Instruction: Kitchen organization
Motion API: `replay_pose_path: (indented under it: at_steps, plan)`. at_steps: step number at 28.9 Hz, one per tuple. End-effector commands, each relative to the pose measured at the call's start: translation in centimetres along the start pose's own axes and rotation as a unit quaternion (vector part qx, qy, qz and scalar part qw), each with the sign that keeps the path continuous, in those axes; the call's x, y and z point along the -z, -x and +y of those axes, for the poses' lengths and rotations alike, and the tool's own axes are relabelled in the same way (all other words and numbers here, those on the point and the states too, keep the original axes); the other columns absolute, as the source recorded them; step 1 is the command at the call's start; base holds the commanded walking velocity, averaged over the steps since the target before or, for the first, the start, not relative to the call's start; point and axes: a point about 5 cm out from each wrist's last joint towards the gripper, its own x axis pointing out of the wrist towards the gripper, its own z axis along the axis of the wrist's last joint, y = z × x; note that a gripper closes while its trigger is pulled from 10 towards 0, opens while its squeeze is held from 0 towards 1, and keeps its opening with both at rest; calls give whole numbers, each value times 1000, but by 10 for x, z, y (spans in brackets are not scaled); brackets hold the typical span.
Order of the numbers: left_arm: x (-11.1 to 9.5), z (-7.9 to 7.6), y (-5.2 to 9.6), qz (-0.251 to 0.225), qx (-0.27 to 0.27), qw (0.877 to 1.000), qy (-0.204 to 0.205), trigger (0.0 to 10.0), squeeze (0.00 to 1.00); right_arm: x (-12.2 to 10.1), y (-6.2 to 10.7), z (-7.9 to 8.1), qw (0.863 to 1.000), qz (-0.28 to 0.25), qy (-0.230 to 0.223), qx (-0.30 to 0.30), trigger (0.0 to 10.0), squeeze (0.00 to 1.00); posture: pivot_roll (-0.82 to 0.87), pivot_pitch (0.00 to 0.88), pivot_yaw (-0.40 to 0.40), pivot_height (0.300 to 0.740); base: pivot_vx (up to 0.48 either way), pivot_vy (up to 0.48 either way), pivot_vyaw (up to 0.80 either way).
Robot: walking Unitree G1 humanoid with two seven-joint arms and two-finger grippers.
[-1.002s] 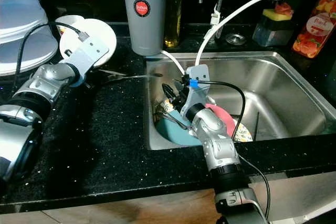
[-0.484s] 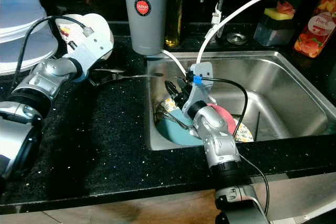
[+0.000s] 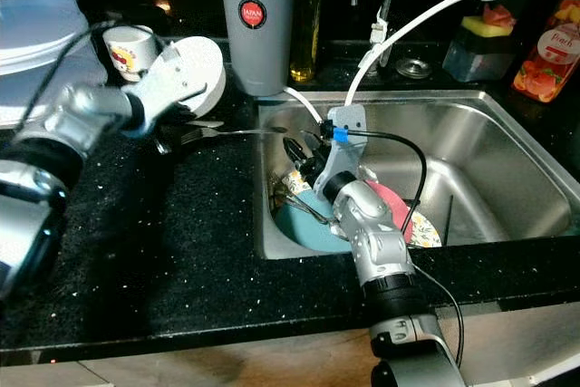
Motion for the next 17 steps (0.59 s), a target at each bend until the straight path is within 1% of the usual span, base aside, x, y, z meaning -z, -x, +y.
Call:
replay_pose_path:
  at_steps: [1, 3, 4, 5, 9, 10, 11, 13, 15, 16, 17]
  plan:
    - [24, -15, -5, 55, 62, 996, 30, 0, 0, 2, 1, -5, 1000, 5, -12, 6, 10000, 0, 67, 138, -14, 740, 0, 0, 0]
    - [14, -4, 9, 65, 83, 994, 15, 0, 0, -1, 0, -8, 1000, 1, -20, 9, 10000, 0, 66, 135, -13, 740, 0, 0, 0]
    - [8, 2, 17, 63, 92, 994, 9, 0, 0, -2, -1, -9, 1000, -1, -26, 11, 10000, 0, 69, 131, -13, 740, 0, 0, 0]
    - [-1, 8, 29, 51, 116, 992, -1, 0, 0, -3, -1, -11, 999, -4, -35, 13, 10000, 0, 69, 131, -13, 740, 0, 0, 0]
    - [-5, 8, 34, 44, 132, 990, -6, 0, 0, -3, -1, -12, 999, -5, -38, 13, 10000, 0, 76, 122, -14, 740, 0, 0, 0]
    - [-9, 7, 37, 25, 148, 989, -12, 0, 0, -3, -1, -12, 999, -6, -39, 13, 10000, 0, 78, 118, -15, 740, 0, 0, 0]
    - [-18, 2, 43, -9, 174, 985, -14, 0, 0, -3, -2, -12, 999, -6, -42, 11, 10000, 0, 78, 115, -19, 740, 0, 0, 0]
    - [-39, -8, 57, -80, 217, 972, -28, 0, 0, -3, -2, -12, 999, -6, -46, 9, 10000, 0, 81, 113, -25, 740, 0, 0, 0]
    - [-55, -13, 66, -127, 238, 962, -33, 0, 0, -3, -3, -12, 999, -6, -48, 7, 10000, 0, 81, 113, -25, 740, 0, 0, 0]
    - [-68, -14, 72, -178, 246, 952, -30, 0, 0, -3, -4, -11, 999, -6, -50, 6, 10000, 0, 83, 109, -30, 740, 0, 0, 0]
    - [-68, -14, 72, -178, 246, 952, -30, 0, 0, -3, -4, -11, 999, -6, -50, 6, 10000, 0, 83, 109, -30, 740, 0, 0, 0]
